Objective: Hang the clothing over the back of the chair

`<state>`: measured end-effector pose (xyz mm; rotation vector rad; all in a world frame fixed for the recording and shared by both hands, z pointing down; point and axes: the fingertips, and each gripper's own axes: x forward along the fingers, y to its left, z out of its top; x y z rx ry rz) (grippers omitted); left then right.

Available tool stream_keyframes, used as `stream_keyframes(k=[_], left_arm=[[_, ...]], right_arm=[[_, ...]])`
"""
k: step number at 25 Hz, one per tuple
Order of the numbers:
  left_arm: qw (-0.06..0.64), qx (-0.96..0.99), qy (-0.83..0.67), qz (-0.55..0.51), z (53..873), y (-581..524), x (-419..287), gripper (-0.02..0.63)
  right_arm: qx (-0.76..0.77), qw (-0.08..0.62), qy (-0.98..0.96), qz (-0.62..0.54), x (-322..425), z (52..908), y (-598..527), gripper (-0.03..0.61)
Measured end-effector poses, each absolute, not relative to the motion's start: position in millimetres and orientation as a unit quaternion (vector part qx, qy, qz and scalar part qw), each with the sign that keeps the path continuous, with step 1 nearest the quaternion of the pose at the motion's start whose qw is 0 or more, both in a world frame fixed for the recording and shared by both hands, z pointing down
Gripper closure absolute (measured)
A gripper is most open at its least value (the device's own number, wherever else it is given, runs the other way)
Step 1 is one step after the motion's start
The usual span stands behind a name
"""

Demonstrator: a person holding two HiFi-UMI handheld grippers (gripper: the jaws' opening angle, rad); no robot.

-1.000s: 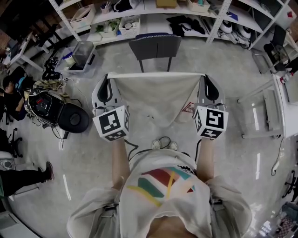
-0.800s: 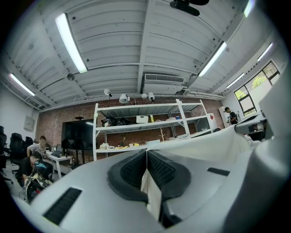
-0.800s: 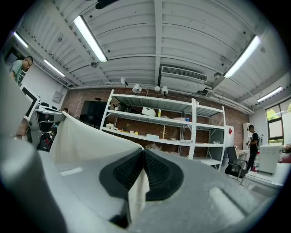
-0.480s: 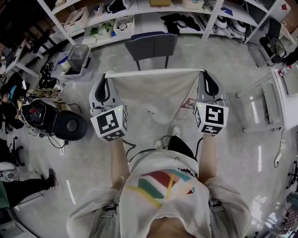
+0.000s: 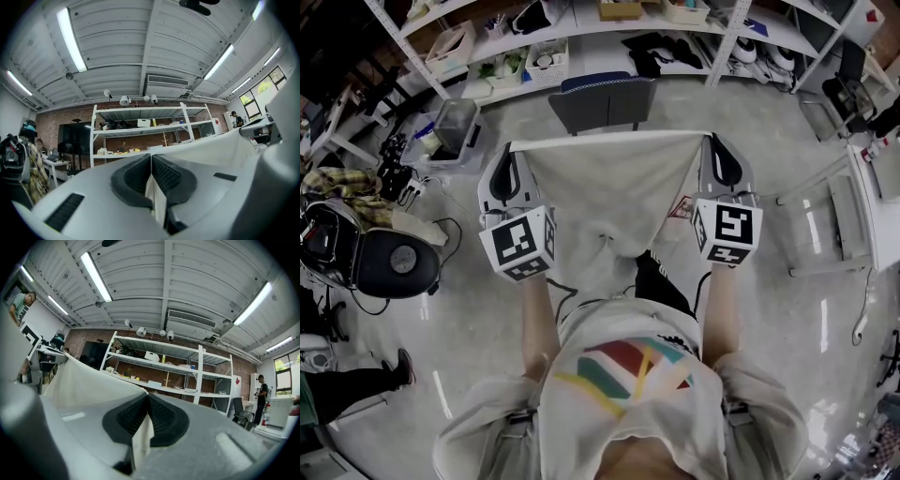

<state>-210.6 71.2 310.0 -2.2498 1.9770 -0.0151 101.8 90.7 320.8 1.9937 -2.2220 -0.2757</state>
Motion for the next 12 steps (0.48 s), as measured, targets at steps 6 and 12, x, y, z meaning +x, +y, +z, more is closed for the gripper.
stream_keyframes(k=[6,12], left_arm=[[0.075,-0.742,0.666,0.000,307,25,-196,0.598],[0.073,-0.728,0.682,-0.004,304,-37,-188,0.598]], right_arm=[[0.656,0.064,-0.745,-0.101,117,316,37,0.569],[0.640,0.070,-0.758,-0.100,125,317,-34,0.569]])
